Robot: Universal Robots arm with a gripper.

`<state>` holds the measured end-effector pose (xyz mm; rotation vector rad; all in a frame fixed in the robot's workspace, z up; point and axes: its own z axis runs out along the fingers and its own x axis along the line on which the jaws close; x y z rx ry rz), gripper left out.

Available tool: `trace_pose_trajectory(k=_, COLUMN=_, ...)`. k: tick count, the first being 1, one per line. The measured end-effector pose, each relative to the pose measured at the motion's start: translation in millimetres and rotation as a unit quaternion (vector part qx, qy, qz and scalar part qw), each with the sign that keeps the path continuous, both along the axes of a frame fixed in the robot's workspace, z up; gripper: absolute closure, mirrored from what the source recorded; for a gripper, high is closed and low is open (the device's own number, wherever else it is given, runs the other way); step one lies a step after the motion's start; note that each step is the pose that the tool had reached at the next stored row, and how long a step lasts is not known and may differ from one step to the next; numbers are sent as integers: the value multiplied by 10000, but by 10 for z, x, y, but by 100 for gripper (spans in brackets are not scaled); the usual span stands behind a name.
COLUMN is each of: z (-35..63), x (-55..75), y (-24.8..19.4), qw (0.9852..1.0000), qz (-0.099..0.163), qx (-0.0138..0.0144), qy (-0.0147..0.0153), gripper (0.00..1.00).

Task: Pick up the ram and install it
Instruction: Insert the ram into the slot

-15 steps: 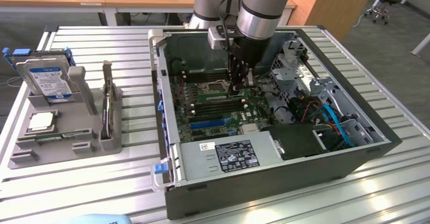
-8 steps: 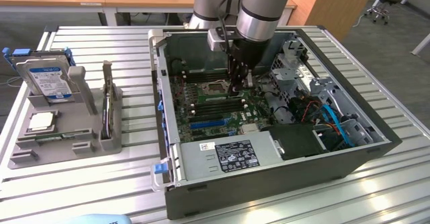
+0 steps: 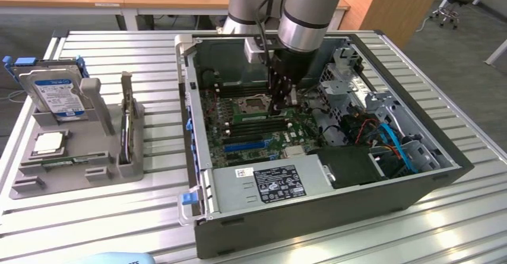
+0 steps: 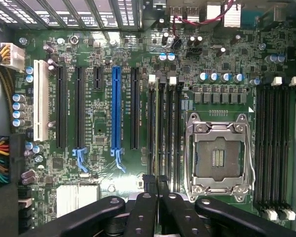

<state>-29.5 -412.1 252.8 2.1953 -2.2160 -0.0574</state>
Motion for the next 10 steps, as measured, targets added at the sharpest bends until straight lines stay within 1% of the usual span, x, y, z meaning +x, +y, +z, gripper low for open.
trace_pose_trajectory(k=4, z=-5, x=0, y=0, qw=10000, qz=0, qx=-1, qy=0, gripper=88)
trace_pose_trajectory(k=10, z=-6, x=-1, y=-24, qw=10000, qz=-1, qx=1, qy=0, gripper=88)
